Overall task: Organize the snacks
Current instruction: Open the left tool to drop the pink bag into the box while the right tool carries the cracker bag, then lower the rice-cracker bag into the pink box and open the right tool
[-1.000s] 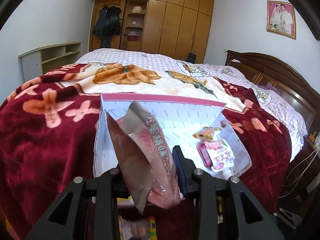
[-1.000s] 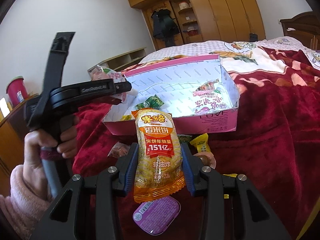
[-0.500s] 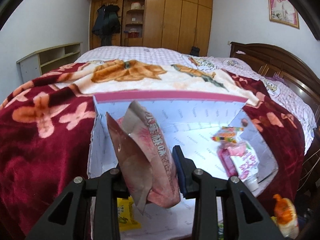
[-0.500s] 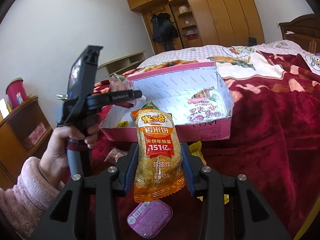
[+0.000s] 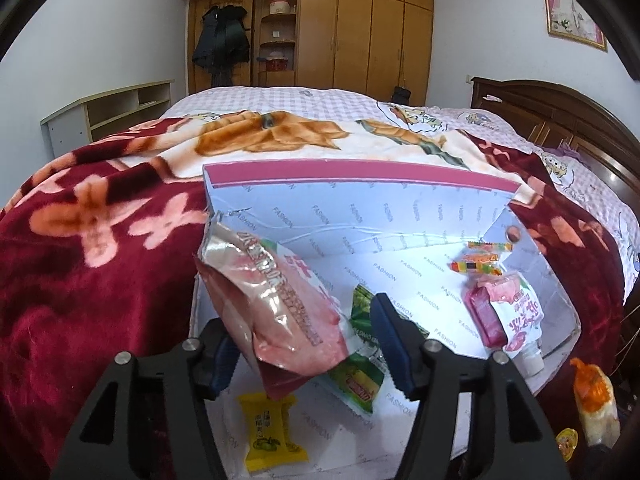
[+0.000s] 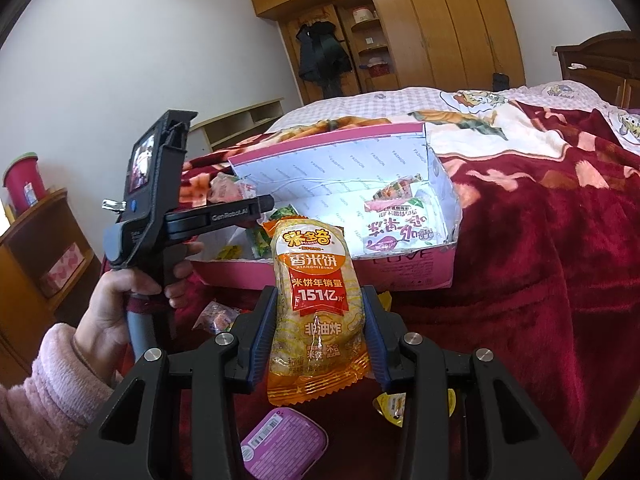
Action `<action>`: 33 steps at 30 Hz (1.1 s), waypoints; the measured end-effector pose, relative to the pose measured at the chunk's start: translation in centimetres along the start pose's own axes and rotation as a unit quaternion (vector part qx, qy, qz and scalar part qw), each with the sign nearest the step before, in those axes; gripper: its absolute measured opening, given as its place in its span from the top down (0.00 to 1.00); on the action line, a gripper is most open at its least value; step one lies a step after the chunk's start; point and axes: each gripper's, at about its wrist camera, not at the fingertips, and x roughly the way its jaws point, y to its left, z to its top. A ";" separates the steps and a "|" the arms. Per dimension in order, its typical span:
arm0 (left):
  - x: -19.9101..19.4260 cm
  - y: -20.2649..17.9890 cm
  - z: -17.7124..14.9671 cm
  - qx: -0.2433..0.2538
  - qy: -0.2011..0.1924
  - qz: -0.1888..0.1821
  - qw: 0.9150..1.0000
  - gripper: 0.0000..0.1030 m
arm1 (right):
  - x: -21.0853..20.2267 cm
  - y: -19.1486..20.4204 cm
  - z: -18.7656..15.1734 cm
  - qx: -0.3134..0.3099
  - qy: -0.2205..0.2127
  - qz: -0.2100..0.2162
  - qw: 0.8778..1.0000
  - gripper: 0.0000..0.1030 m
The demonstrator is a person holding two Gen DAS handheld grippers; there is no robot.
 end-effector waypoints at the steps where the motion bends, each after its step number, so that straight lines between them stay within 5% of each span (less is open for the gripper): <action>1: -0.1 0.0 0.0 0.001 0.000 -0.001 1.000 0.35 | 0.1 0.0 0.1 0.000 0.001 -0.001 1.000 0.59; 13: -2.3 0.1 0.0 -0.003 -0.019 -0.003 1.000 0.24 | 0.6 0.3 1.7 -0.012 0.000 -0.008 1.000 0.59; 33: -4.6 1.1 -0.5 -0.010 -0.038 -0.005 0.999 0.22 | 4.8 1.2 6.1 -0.036 0.000 -0.022 0.999 0.59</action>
